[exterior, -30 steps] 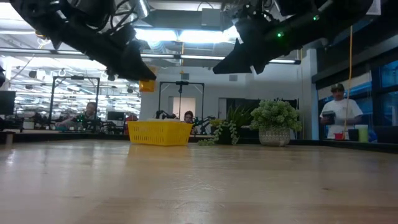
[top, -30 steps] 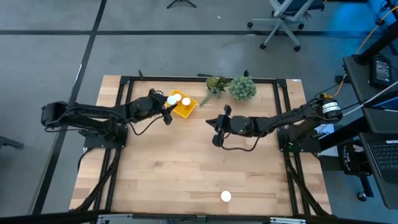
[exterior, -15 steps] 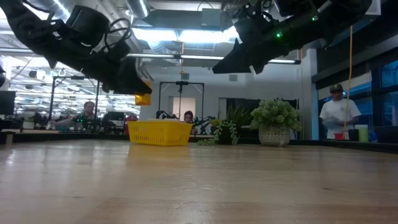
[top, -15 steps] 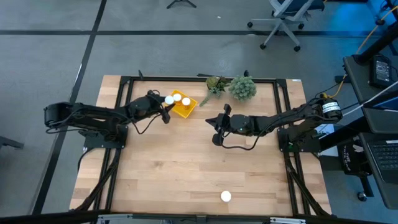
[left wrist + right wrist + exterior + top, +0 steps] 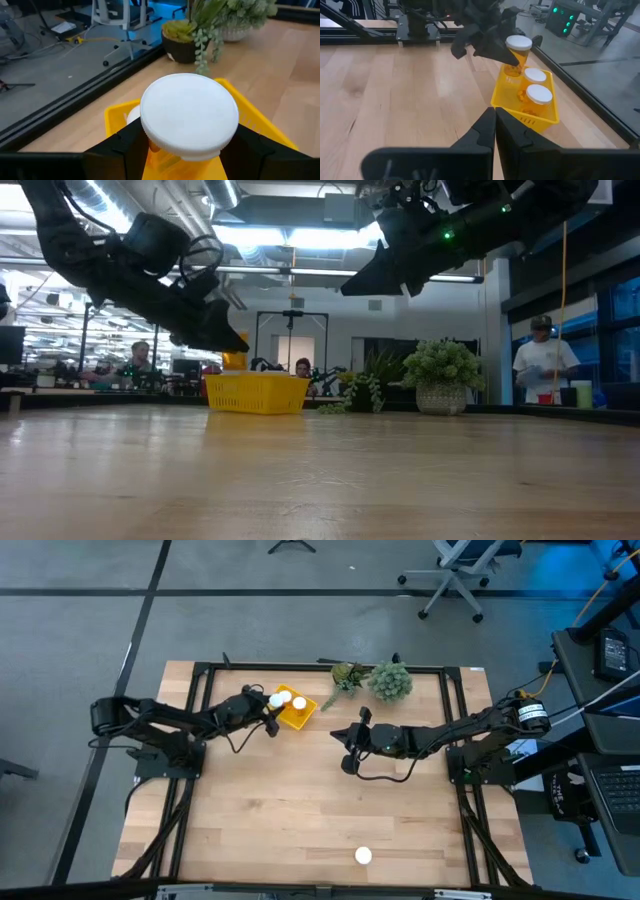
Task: Pick and place pill bottles into a basket
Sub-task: Put the left orange pill bottle into the yellow bin
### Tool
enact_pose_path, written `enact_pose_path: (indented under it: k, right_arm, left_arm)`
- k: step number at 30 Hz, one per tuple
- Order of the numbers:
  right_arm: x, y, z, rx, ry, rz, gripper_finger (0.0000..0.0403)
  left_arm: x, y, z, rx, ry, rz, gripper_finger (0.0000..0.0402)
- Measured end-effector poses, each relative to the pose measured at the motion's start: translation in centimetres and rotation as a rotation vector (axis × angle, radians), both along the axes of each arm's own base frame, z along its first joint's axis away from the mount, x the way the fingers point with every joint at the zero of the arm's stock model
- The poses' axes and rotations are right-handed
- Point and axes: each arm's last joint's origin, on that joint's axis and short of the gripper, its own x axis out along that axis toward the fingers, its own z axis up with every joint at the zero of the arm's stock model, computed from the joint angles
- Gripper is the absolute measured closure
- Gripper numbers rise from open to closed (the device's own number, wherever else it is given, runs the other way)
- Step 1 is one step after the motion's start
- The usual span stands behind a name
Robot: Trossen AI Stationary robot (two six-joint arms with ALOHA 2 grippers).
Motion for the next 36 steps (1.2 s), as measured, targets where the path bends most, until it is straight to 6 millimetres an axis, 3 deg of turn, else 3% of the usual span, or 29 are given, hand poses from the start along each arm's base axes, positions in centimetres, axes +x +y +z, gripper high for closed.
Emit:
enact_pose_path:
  k: [36]
  right_arm:
    - [0.0,0.0,0.0,-0.027,0.009,0.008,0.0386]
  left_arm:
    - [0.4,1.7,-2.5,-0.027,0.025,0.007,0.0195]
